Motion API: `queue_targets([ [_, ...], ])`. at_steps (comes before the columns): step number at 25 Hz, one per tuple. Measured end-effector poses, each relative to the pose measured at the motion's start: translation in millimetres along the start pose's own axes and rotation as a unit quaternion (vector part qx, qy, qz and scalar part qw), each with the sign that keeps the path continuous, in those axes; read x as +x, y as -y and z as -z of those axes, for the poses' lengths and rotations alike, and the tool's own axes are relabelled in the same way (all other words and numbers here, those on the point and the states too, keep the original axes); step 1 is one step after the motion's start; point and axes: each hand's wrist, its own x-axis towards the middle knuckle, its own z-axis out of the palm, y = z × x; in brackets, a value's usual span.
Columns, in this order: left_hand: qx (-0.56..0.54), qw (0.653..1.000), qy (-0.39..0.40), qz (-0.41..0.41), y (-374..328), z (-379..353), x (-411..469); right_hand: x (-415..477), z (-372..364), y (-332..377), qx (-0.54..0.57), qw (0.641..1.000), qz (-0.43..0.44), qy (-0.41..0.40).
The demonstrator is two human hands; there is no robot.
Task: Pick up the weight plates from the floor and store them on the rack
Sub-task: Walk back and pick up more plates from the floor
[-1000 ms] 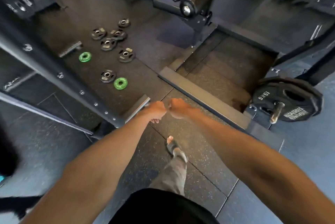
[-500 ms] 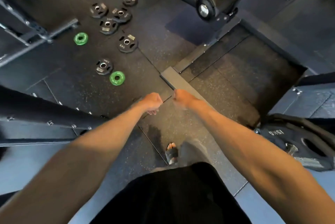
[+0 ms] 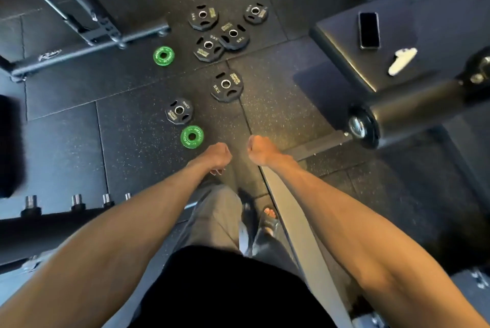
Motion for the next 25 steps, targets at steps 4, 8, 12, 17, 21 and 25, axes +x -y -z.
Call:
queue_targets([
  [4,-0.045,0.998,-0.023,0.024,-51,62,91,112,63,13,-0.015,1.000,0.007,0.013],
  [8,-0.090,0.994,-0.026,0.046,-86,136,208,247,123,30,-0.044,0.998,0.025,0.027],
  [12,-0.126,0.989,0.005,0.074,-108,203,315,369,173,56,-0.080,0.994,0.035,0.060],
  [17,-0.183,0.978,0.002,0.102,-129,276,411,492,215,93,-0.142,0.982,0.059,0.110],
  [21,-0.264,0.951,-0.018,0.157,-125,310,491,591,246,122,-0.166,0.978,0.069,0.103],
  [25,-0.381,0.883,-0.066,0.265,-95,299,593,702,234,118,-0.235,0.951,0.124,0.160],
])
